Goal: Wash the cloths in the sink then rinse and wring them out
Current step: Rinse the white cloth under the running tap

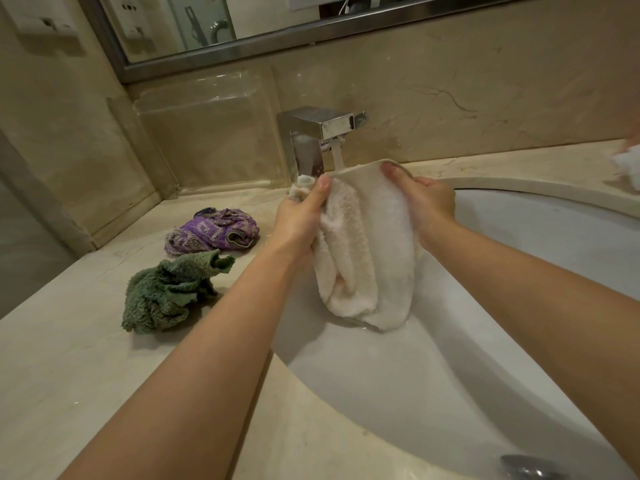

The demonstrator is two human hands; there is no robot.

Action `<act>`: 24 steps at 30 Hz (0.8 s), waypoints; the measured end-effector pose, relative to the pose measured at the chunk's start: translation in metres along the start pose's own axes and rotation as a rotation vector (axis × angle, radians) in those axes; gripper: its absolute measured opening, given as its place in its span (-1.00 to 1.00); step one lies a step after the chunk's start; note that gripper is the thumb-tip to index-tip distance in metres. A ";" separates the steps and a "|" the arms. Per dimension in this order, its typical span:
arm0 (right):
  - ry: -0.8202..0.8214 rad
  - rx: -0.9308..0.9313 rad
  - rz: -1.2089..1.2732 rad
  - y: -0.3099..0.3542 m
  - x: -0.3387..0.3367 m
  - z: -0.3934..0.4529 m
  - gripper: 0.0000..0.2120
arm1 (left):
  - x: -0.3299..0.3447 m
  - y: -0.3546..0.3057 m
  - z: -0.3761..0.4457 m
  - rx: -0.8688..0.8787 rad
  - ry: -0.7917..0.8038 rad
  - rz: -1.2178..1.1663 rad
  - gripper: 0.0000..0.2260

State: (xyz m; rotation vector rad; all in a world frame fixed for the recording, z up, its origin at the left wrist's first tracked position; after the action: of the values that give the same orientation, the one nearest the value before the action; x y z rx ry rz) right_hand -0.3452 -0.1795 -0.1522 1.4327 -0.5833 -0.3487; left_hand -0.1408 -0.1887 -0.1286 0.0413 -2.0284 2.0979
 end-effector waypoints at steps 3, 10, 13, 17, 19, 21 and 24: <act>0.025 0.013 -0.021 0.002 0.005 -0.001 -0.50 | -0.006 -0.001 -0.001 0.005 -0.054 0.000 -0.68; 0.058 0.103 0.089 -0.001 0.009 -0.004 -0.57 | -0.005 -0.004 0.000 0.037 -0.059 0.020 -0.70; 0.098 0.141 0.152 -0.002 0.013 -0.006 -0.66 | -0.003 -0.002 0.000 0.032 -0.052 0.028 -0.72; 0.184 0.216 0.191 -0.005 0.026 -0.007 -0.59 | -0.012 -0.004 0.002 0.049 -0.088 0.027 -0.79; 0.231 0.228 0.168 -0.003 0.037 -0.012 -0.43 | -0.020 -0.004 0.002 0.040 -0.138 -0.001 -0.80; 0.242 0.241 0.141 -0.003 0.044 -0.014 -0.25 | -0.029 -0.006 0.002 0.070 -0.226 0.102 -0.78; 0.223 0.246 0.098 -0.006 0.042 -0.013 -0.25 | -0.031 -0.025 -0.007 0.255 -0.328 0.490 -0.76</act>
State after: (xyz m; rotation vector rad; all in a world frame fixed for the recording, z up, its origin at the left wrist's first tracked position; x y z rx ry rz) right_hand -0.3028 -0.1932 -0.1515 1.6467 -0.5245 -0.0378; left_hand -0.1051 -0.1859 -0.1096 -0.0844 -2.0901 2.8092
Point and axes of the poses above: each hand's wrist, its own z-axis towards the middle knuckle, its own x-axis out of the palm, y = z × x, the point moved 9 cm from there along z, towards the middle knuckle, and after that the axes turned 3 degrees about x, right-handed, at the moved point
